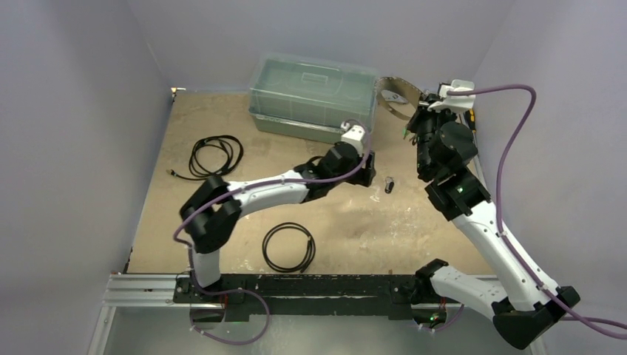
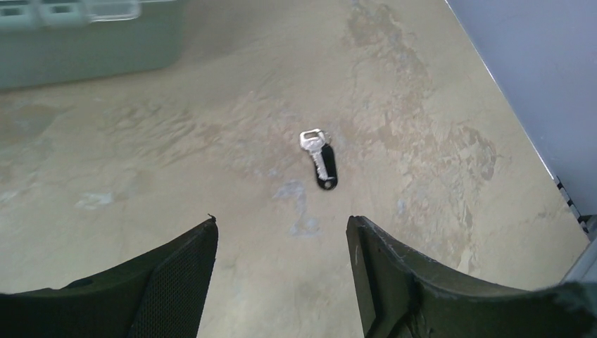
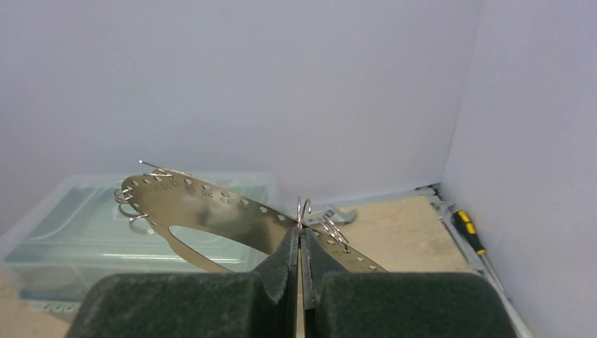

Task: Put the keys on the keyring

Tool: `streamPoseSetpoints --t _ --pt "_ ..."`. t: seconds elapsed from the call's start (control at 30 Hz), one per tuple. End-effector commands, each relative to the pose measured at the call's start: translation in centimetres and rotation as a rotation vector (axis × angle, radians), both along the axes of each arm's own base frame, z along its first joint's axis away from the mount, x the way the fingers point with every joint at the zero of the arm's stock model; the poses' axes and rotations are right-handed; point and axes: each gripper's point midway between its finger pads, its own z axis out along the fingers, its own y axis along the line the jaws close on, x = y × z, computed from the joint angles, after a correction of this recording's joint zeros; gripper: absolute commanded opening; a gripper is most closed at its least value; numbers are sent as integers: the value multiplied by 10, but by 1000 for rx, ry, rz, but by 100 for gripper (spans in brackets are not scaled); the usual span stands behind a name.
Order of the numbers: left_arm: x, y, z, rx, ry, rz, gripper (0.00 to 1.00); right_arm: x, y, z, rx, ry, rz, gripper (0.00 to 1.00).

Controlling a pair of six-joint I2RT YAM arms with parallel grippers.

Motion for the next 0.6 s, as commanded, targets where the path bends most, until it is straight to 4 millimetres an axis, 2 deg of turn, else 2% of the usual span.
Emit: streamPoseSetpoints --t 0.0,0.07,0.1,0.13,0.3,0.57 --pt "8 -48 7 -15 -70 19 65 -27 -37 50 37 -136 -126 0" --pt "11 -66 -11 -6 -66 20 63 -30 -43 53 39 -144 -146 0" --pt "12 -74 -9 -19 -72 19 61 -31 -45 53 42 -148 -156 0" --pt "14 -82 -20 -7 -70 24 60 -32 -46 55 45 -155 -162 0" --pt "23 -114 -38 6 -84 39 54 -37 -48 57 54 -172 -153 0" --pt "44 -140 -72 67 -99 76 46 -46 -48 49 61 -185 -120 0"
